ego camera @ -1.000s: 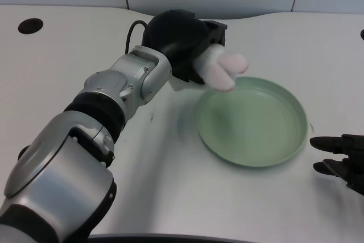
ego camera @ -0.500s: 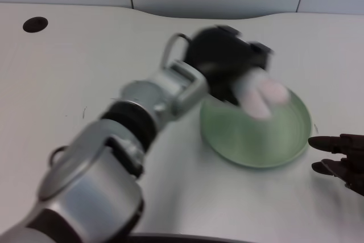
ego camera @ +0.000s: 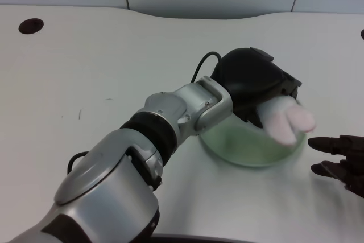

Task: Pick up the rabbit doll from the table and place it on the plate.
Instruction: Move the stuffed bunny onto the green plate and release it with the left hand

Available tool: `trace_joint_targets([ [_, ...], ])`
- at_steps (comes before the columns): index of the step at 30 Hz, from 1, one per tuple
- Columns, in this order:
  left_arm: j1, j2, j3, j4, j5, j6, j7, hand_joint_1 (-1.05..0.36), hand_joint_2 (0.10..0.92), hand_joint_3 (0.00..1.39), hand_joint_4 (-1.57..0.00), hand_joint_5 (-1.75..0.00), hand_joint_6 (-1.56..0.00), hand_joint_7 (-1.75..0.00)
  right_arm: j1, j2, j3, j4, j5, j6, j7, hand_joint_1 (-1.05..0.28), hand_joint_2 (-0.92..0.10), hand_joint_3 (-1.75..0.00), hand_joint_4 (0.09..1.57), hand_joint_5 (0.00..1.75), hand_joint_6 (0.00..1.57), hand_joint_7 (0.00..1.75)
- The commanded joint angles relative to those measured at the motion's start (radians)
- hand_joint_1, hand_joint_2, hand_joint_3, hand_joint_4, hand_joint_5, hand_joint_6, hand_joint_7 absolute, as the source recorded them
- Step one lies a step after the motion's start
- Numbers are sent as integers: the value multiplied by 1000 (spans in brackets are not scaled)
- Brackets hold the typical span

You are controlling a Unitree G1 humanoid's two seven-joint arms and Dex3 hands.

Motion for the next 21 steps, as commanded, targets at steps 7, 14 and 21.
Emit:
trace_joint_targets([
  [7,-14,5,1,5,-1,18,-27,-260,843,4,-847,-1410,-961,-495,8,-5,-5,4,8,-14,0,-408,-921,-215,1042,13,865,5],
  [14,-8,9,3,8,0,50,-22,-246,856,1,-817,-1232,-895,-580,21,-3,-8,-12,18,-8,5,-399,-921,-223,1047,14,868,4],
  [21,-3,1,2,12,2,137,-21,-324,854,2,-606,-1308,-642,-808,20,-3,-10,-6,22,-17,11,-397,-921,-235,1051,15,883,8],
])
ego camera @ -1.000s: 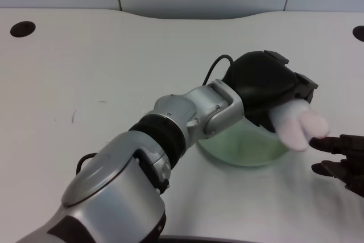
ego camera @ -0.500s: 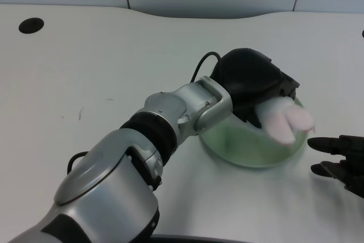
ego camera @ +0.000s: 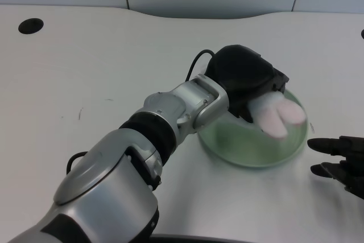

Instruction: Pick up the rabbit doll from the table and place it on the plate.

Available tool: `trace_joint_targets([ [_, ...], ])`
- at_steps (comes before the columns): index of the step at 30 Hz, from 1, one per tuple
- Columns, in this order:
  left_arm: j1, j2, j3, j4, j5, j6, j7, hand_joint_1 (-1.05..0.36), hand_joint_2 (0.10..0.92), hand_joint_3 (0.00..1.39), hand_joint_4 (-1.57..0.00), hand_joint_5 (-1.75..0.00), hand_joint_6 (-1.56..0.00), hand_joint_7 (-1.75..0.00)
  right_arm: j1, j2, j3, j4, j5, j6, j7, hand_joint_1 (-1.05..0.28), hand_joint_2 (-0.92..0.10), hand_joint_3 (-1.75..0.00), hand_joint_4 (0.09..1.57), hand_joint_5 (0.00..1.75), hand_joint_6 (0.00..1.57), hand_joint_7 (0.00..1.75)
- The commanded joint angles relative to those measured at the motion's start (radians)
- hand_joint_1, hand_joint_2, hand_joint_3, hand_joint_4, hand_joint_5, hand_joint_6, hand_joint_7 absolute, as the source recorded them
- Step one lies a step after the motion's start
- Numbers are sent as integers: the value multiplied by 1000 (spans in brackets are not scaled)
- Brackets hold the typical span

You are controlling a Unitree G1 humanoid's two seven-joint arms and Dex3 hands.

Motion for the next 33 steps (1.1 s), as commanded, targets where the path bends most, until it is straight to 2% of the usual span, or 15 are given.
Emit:
trace_joint_targets([
  [1,-3,-2,5,8,-3,34,-17,-332,856,1,-593,-1205,-620,-787,12,-3,-10,-2,21,3,6,-395,-921,-236,1051,15,883,8],
  [2,-5,-4,4,9,-3,50,-37,-337,856,1,-587,-1150,-609,-775,14,-3,-9,-4,16,2,1,-394,-921,-236,1051,14,883,8],
  [3,-6,-5,2,10,-2,61,-52,-426,861,1,-475,-742,-530,-474,15,-3,-8,-6,11,1,-4,-393,-921,-238,1039,8,875,3],
  [5,-7,-6,1,8,-2,74,-70,-472,864,0,-510,-333,-567,-154,16,-4,-7,-8,6,0,-8,-393,-921,-240,1033,5,870,1],
  [8,-11,-8,0,8,-3,83,-100,-483,865,0,-529,-220,-582,-69,18,-5,-7,-11,5,0,-7,-393,-921,-242,1032,4,869,0],
  [9,-14,-10,0,9,-3,89,-121,-541,882,7,-329,-109,-361,-28,19,-6,-6,-13,5,-1,-6,-392,-921,-244,1028,2,862,0],
  [10,-17,-10,1,9,-5,92,-137,-563,888,9,-261,-70,-285,-14,20,-6,-6,-13,3,-2,-8,-391,-921,-245,1027,2,859,0],
  [12,-18,-8,6,6,-9,90,-151,-621,888,5,-140,-15,-156,-3,20,-5,-7,-15,8,-1,-5,-392,-921,-245,1038,7,860,1],
  [14,-18,-5,11,3,-13,85,-157,-641,886,2,-103,-4,-120,-1,20,-3,-8,-15,13,0,-2,-391,-921,-243,1037,6,860,1],
  [18,-20,4,13,3,-17,71,-156,-719,899,5,-35,0,-68,0,19,-7,-6,-13,7,-2,-3,-399,-921,-246,1021,0,851,0],
  [23,-22,11,17,4,-16,74,-152,-779,907,5,-1,1,-26,0,9,-9,-9,3,8,-3,-3,-402,-921,-246,1022,2,847,0],
  [26,-27,17,20,4,-17,82,-159,-806,914,7,1,1,-7,0,0,-9,-12,17,15,-6,2,-398,-921,-243,1026,4,851,3],
  [30,-31,33,30,3,-23,86,-149,-828,913,5,1,1,-13,-5,-9,-9,-15,27,20,3,7,-392,-921,-239,1028,5,847,0],
  [31,-31,33,30,3,-23,86,-150,-830,913,5,1,1,-13,-5,-9,-9,-15,28,20,3,8,-391,-921,-239,1028,5,847,0],
  [33,-27,87,84,-6,-75,47,-184,-843,918,35,-3,-1,-10,-4,-16,-11,-14,36,10,0,-3,-392,-921,-238,1030,5,855,4],
])
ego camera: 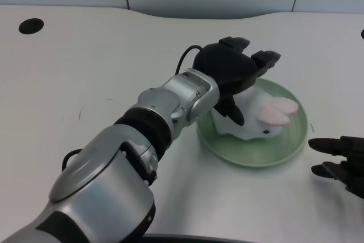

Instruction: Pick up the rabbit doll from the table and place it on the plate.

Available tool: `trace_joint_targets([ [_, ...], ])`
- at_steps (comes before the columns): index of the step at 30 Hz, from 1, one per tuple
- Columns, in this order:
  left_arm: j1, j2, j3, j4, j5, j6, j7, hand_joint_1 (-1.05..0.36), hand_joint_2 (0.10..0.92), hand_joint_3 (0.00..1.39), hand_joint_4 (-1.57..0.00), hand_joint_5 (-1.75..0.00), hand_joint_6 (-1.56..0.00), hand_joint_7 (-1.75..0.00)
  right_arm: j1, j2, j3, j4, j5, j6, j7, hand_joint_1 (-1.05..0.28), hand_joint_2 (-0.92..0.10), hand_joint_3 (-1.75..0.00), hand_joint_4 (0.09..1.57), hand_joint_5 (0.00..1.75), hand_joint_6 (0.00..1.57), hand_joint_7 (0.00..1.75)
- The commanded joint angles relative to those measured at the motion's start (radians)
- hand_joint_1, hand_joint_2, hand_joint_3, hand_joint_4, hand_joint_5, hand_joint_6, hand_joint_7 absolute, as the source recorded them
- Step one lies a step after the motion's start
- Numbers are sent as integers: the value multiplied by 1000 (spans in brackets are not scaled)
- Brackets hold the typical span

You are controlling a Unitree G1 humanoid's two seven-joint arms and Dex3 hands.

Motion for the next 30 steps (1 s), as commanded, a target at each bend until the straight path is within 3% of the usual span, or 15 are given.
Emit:
trace_joint_targets([
  [1,-12,80,65,-14,-65,-44,-42,-847,919,52,-6,-3,-9,-4,-10,-12,-10,20,0,0,-12,-393,-921,-237,1032,6,859,6],
  [6,20,139,123,-35,-126,-112,-75,-838,921,78,-14,-8,-24,-11,-12,-11,-13,26,5,-8,-8,-400,-921,-233,1037,8,872,10],
  [9,77,203,205,-66,-224,-192,-166,-820,921,105,-19,-12,-22,-10,-8,-18,-14,17,-3,-3,-13,-406,-921,-231,1037,9,873,9],
  [11,102,226,238,-83,-265,-221,-201,-816,921,106,-34,-20,-31,-14,-8,-18,-17,18,0,-1,-12,-405,-921,-229,1025,2,874,8],
  [17,216,290,366,-156,-417,-318,-306,-745,921,126,-76,-48,-70,-30,-19,-17,-17,39,0,-25,-8,-397,-921,-229,1016,2,879,8],
  [20,283,304,437,-190,-513,-366,-366,-690,921,159,-122,-79,-118,-48,-21,-14,-18,40,4,-16,-9,-402,-921,-227,1023,6,887,11],
  [24,437,324,545,-295,-655,-397,-424,-698,921,301,-245,-153,-211,-69,-23,-18,-17,36,-4,-8,-14,-403,-921,-223,1026,7,896,13],
  [27,556,337,595,-413,-733,-375,-466,-642,921,349,-362,-232,-310,-91,-21,-17,-18,24,3,12,-13,-402,-921,-223,1027,6,899,12],
  [30,652,353,633,-547,-807,-272,-530,-617,921,395,-424,-291,-374,-98,-21,-18,-20,20,5,18,-12,-401,-921,-224,1025,5,897,10],
])
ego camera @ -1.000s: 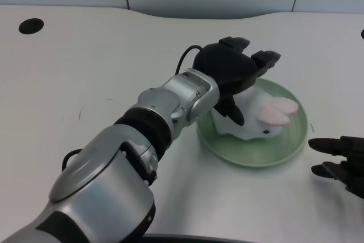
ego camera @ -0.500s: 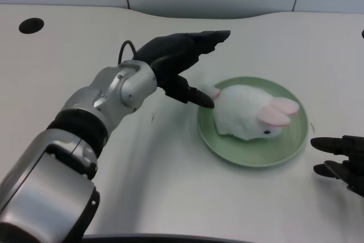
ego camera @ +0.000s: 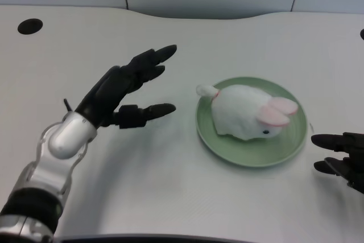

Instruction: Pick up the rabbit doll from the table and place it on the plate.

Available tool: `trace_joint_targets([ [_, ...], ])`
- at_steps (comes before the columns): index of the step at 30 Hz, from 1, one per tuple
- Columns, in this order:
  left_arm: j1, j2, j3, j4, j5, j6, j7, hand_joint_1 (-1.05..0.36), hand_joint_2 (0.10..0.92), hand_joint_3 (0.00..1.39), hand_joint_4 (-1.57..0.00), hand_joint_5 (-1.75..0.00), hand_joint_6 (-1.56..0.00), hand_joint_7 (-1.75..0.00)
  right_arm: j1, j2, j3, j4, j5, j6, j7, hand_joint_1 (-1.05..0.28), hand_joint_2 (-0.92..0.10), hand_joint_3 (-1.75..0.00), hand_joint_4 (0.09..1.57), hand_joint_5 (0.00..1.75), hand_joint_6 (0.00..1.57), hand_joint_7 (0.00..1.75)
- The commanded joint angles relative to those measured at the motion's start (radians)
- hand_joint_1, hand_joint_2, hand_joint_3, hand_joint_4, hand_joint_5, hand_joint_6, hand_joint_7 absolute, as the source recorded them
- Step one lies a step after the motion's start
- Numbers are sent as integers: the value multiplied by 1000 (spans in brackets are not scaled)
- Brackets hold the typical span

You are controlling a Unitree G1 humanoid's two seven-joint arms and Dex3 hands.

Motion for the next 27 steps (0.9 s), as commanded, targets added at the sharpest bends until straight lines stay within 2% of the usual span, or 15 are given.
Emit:
trace_joint_targets([
  [1,97,33,46,-146,-94,138,-81,-621,921,410,-451,-313,-412,-106,3,-15,-12,-8,8,12,-6,-402,-921,-223,1026,5,899,10],
  [3,146,38,69,-240,-147,240,-116,-615,921,419,-474,-334,-444,-109,1,-17,-12,-8,4,12,-10,-405,-921,-222,1025,5,902,11],
  [4,169,40,80,-285,-168,288,-127,-580,921,433,-494,-428,-484,-102,0,-17,-12,-7,4,12,-11,-405,-921,-221,1027,6,906,12],
  [5,194,42,90,-330,-187,340,-133,-548,921,447,-455,-649,-541,-77,-1,-17,-13,-6,5,11,-10,-404,-921,-220,1027,6,908,12],
  [7,235,44,104,-396,-202,413,-130,-518,921,466,-452,-927,-629,-68,-1,-16,-12,-9,7,13,-9,-397,-921,-221,1022,3,909,11],
  [9,269,38,123,-434,-232,488,-131,-511,921,473,-455,-1005,-656,-68,-2,-15,-12,-8,8,13,-8,-394,-921,-221,1020,2,909,10],
  [11,308,31,149,-455,-271,556,-130,-480,921,460,-428,-1343,-767,-124,-4,-13,-12,-5,11,12,-6,-393,-921,-221,1023,3,911,10],
  [13,340,27,170,-470,-292,595,-122,-457,921,469,-432,-1500,-808,-159,-5,-14,-11,-5,6,11,-10,-395,-921,-220,1022,2,914,10],
  [16,376,31,189,-464,-293,589,-127,-449,921,476,-443,-1568,-837,-192,-3,-14,-11,-10,5,15,-13,-398,-921,-218,1021,2,916,10],
  [19,392,32,195,-457,-283,576,-125,-461,921,473,-492,-1547,-870,-264,-3,-15,-11,-12,5,17,-13,-394,-921,-218,1019,0,916,8],
  [20,401,37,201,-454,-288,567,-139,-461,921,474,-494,-1546,-871,-269,1,-15,-10,-22,4,28,-15,-394,-921,-219,1019,0,916,8],
  [21,408,39,205,-451,-291,560,-149,-459,921,488,-517,-1533,-830,-434,3,-15,-10,-29,3,37,-17,-397,-921,-219,1019,0,920,10],
  [23,421,44,214,-455,-299,557,-166,-458,921,498,-529,-1530,-748,-662,4,-14,-9,-31,1,39,-21,-401,-921,-219,1022,2,924,10],
  [27,441,46,228,-478,-316,588,-180,-469,921,491,-543,-1550,-705,-821,5,-18,-7,-38,-3,47,-20,-408,-921,-221,1016,0,915,4],
])
